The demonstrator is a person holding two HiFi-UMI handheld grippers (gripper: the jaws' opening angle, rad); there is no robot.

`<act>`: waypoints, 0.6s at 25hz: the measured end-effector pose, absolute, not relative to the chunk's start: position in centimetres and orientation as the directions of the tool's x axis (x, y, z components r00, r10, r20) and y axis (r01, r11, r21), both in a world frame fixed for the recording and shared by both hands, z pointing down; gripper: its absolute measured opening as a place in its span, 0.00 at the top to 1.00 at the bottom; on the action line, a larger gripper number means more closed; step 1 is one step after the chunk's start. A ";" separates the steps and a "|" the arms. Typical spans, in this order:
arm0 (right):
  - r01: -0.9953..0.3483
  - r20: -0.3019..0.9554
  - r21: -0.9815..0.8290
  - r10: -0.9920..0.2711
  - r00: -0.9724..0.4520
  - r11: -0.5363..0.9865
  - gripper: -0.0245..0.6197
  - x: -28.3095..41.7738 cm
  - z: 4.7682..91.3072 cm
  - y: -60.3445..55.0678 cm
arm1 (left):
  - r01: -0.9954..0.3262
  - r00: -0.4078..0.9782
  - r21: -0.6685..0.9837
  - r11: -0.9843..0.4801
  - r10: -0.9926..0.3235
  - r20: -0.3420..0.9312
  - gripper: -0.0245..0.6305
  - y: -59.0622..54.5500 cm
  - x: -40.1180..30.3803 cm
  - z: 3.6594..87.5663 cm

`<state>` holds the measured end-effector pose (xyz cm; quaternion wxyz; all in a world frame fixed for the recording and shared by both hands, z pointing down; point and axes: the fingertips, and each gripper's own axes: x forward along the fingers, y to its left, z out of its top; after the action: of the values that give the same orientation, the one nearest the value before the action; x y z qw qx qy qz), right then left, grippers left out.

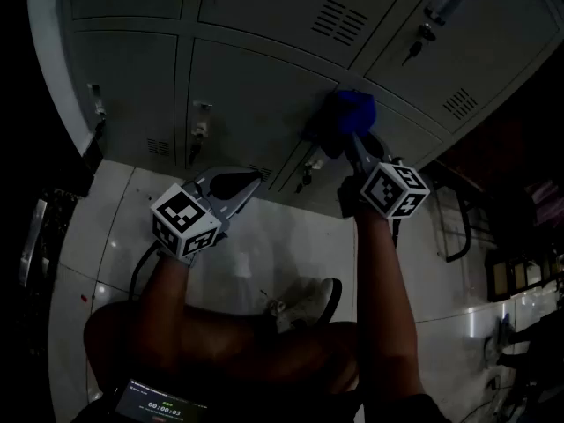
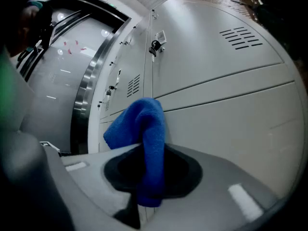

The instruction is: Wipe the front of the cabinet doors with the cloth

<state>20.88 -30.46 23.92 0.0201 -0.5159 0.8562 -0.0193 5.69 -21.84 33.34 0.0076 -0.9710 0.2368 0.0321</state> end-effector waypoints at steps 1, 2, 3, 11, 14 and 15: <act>-0.885 -0.010 -0.051 -0.887 -0.462 0.462 0.85 21.0 23.9 -30.7 | -0.457 0.887 0.002 -0.889 -0.457 -0.065 0.96 -21.8 5.7 33.4; -0.887 -0.006 -0.046 -0.889 -0.459 0.459 0.85 21.2 23.9 -30.9 | -0.455 0.889 0.004 -0.891 -0.454 -0.064 0.96 -21.7 5.7 33.4; -0.889 -0.002 -0.039 -0.889 -0.457 0.457 0.85 21.3 23.9 -31.0 | -0.453 0.889 0.005 -0.891 -0.453 -0.064 0.96 -21.7 5.7 33.5; -0.924 -0.014 -0.005 -0.924 -0.382 0.382 0.85 26.4 23.1 -30.2 | -0.458 0.888 0.009 -0.889 -0.458 -0.041 0.95 -21.9 6.0 34.4; -0.944 -0.014 0.014 -0.944 -0.330 0.330 0.85 30.0 22.8 -29.5 | -0.465 0.885 -0.001 -0.885 -0.465 -0.042 0.96 -21.8 6.1 34.5; -0.951 -0.015 0.015 -0.951 -0.308 0.308 0.85 31.3 22.6 -29.3 | -0.462 0.886 -0.002 -0.887 -0.462 -0.039 0.96 -21.8 6.3 34.6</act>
<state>31.34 -29.25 22.64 0.0019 -0.5882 0.8086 0.0105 6.28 -21.79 34.60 0.0056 -0.9711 0.2379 0.0188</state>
